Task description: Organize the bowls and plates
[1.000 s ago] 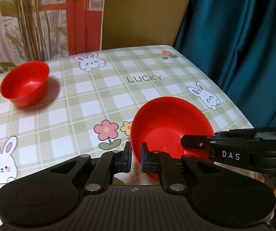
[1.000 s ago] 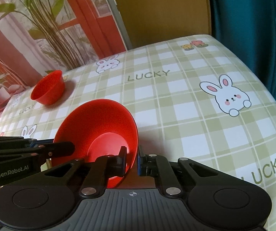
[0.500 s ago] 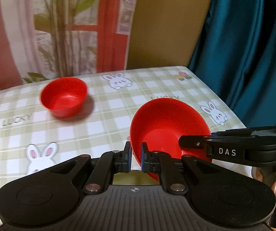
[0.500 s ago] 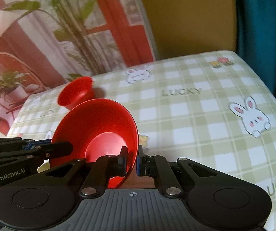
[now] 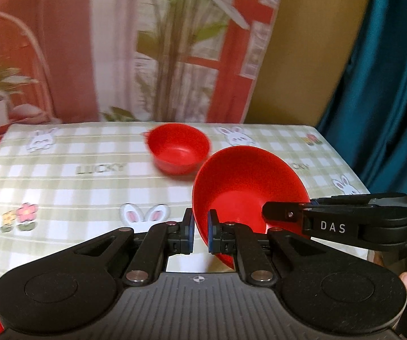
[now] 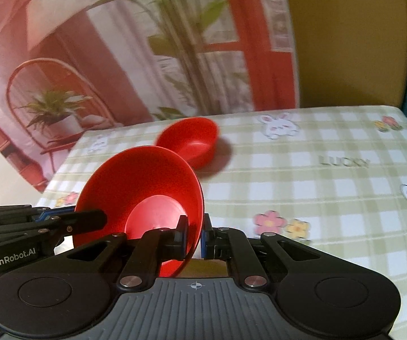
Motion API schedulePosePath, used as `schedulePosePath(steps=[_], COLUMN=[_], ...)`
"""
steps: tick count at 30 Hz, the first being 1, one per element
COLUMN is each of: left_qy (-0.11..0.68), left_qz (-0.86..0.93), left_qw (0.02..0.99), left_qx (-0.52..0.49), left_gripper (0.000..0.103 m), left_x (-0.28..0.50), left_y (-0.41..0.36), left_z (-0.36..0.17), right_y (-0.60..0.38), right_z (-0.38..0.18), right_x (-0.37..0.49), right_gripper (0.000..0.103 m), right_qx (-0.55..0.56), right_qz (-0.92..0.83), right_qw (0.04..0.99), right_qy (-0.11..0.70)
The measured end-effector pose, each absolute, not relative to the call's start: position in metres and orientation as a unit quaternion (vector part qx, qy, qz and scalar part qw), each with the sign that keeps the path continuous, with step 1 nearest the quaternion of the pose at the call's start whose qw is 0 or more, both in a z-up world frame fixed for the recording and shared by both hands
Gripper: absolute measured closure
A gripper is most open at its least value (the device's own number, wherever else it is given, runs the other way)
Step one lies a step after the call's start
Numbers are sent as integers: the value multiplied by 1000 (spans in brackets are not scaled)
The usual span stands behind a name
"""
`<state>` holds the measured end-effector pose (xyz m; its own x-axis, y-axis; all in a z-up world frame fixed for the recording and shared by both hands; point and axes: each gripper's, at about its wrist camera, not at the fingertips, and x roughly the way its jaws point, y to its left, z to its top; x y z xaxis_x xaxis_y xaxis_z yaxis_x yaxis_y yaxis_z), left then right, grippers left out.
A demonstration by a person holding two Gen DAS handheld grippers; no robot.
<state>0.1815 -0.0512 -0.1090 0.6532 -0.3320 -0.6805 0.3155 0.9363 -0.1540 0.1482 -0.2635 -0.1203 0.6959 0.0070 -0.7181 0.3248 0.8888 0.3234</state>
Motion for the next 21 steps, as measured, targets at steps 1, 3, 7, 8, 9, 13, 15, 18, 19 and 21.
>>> schedulePosePath(steps=[1, 3, 7, 8, 9, 13, 15, 18, 19, 21], left_qy=[375, 372, 366, 364, 362, 357, 355, 355, 355, 357], left_qz=[-173, -164, -146, -141, -136, -116, -107, -91, -85, -75], left_qw=[911, 914, 919, 920, 921, 926, 927, 929, 929, 929], left_qx=[-14, -19, -30, -33, -36, -45, -51, -60, -62, -69], left_gripper=[93, 93, 93, 93, 93, 93, 93, 93, 93, 93], left_x=[181, 179, 175, 175, 174, 172, 171, 167, 165, 163], left_y=[-43, -28, -1, 6, 14, 39, 52, 69, 76, 88], left_z=[-107, -105, -99, -97, -95, -89, -88, -87, -87, -87], right_y=[-257, -242, -215, -208, -201, -175, -162, -145, -139, -127], right_z=[-119, -117, -114, -113, -112, -110, -109, -108, -108, -107], right_x=[153, 163, 181, 185, 191, 209, 217, 230, 234, 242], right_gripper=[95, 95, 95, 95, 95, 95, 94, 94, 94, 95], right_qx=[215, 209, 200, 198, 196, 188, 182, 177, 175, 171], right_qz=[-85, -76, -57, -52, -47, -26, -16, -2, 3, 12], right_qw=[895, 897, 899, 899, 899, 900, 901, 901, 901, 902], right_qy=[380, 382, 386, 387, 388, 391, 393, 396, 396, 397])
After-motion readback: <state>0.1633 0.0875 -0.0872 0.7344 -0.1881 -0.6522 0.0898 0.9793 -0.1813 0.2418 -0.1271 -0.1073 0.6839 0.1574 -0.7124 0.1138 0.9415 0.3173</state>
